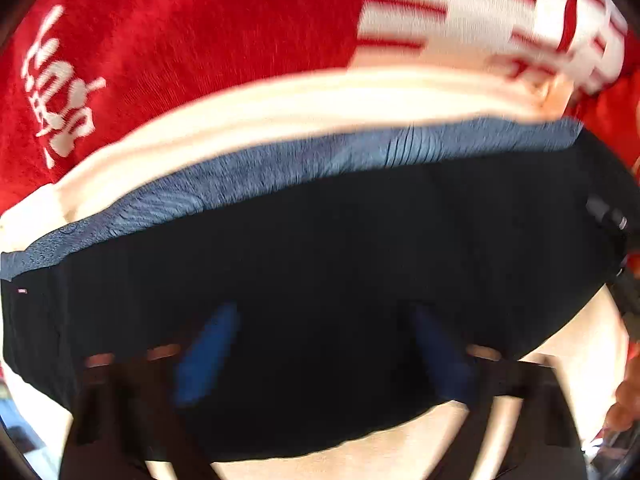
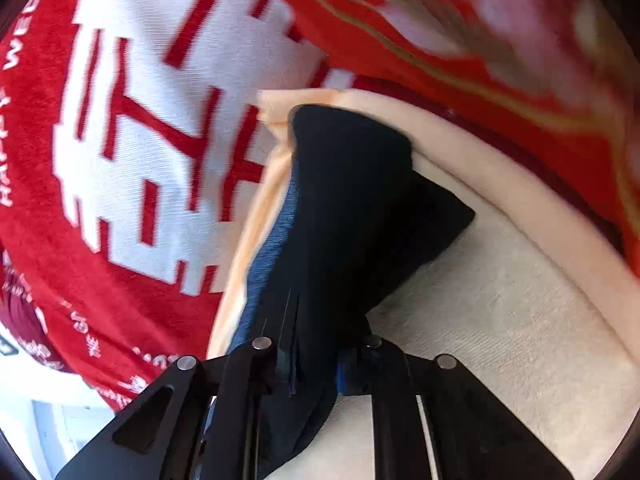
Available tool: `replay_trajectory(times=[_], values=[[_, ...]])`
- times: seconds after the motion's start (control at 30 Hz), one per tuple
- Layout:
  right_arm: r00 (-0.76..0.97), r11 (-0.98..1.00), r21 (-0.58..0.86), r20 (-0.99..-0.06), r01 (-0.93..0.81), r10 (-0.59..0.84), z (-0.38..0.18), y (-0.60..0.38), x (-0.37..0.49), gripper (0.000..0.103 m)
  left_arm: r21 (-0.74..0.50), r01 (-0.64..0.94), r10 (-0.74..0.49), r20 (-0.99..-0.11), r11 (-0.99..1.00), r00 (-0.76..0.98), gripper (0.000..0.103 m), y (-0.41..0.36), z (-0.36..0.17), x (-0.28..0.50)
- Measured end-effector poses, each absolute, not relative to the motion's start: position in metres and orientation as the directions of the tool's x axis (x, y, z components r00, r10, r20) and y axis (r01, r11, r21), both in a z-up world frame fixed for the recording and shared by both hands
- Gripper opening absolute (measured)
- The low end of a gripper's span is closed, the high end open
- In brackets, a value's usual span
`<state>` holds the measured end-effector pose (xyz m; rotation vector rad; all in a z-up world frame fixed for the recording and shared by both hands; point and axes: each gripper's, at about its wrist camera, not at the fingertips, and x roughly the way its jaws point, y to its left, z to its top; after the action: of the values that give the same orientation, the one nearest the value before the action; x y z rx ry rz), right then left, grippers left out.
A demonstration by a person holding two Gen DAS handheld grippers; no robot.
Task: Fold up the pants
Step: 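Grasp the trouser end with the right gripper and lift it, then carry the held trouser end over onto the strip with the right gripper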
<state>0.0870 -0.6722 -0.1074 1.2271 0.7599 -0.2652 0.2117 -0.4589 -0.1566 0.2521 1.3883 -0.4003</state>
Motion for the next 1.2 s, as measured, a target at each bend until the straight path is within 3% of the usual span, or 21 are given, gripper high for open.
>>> replay_trajectory(times=[0.13, 0.23, 0.4, 0.63, 0.77, 0.83, 0.9, 0.93, 1.2], values=[[0.728, 0.476, 0.718, -0.654, 0.509, 0.207, -0.071, -0.657, 0.094, 0.014, -0.187, 0.407, -0.252, -0.961, 0.894, 0.112, 0.067, -0.459, -0.143, 0.213], [0.733, 0.529, 0.702, -0.650, 0.477, 0.201, -0.051, -0.645, 0.102, 0.014, -0.213, 0.422, -0.269, -0.960, 0.881, 0.077, 0.067, -0.471, -0.160, 0.204], [0.712, 0.650, 0.632, -0.675, 0.421, 0.195, -0.026, -0.616, 0.119, 0.014, -0.133, 0.454, -0.239, -0.954, 0.881, 0.184, 0.068, -0.474, -0.168, 0.185], [0.681, 0.799, 0.494, -0.717, 0.343, 0.151, 0.004, -0.564, 0.144, 0.014, -0.189, 0.490, -0.305, -0.937, 0.851, 0.169, 0.069, -0.459, -0.169, 0.188], [0.667, 0.860, 0.413, -0.735, 0.300, 0.120, 0.017, -0.529, 0.152, 0.014, -0.282, 0.508, -0.384, -0.917, 0.814, 0.106, 0.073, -0.441, -0.164, 0.197], [0.652, 0.898, 0.346, -0.752, 0.271, 0.093, 0.024, -0.505, 0.159, 0.014, -0.330, 0.490, -0.412, -0.909, 0.807, 0.068, 0.074, -0.419, -0.157, 0.214], [0.639, 0.921, 0.299, -0.765, 0.250, 0.076, 0.026, -0.484, 0.164, 0.014, -0.344, 0.451, -0.421, -0.904, 0.824, 0.080, 0.091, -0.388, -0.149, 0.225], [0.629, 0.933, 0.271, -0.774, 0.238, 0.065, 0.026, -0.470, 0.169, 0.014, -0.352, 0.431, -0.430, -0.898, 0.831, 0.096, 0.093, -0.369, -0.144, 0.230], [0.499, 0.990, 0.045, -0.866, 0.135, -0.029, -0.027, -0.342, 0.208, 0.020, -0.240, 0.338, -0.311, -0.934, 0.910, 0.173, 0.093, -0.210, -0.141, 0.269]])
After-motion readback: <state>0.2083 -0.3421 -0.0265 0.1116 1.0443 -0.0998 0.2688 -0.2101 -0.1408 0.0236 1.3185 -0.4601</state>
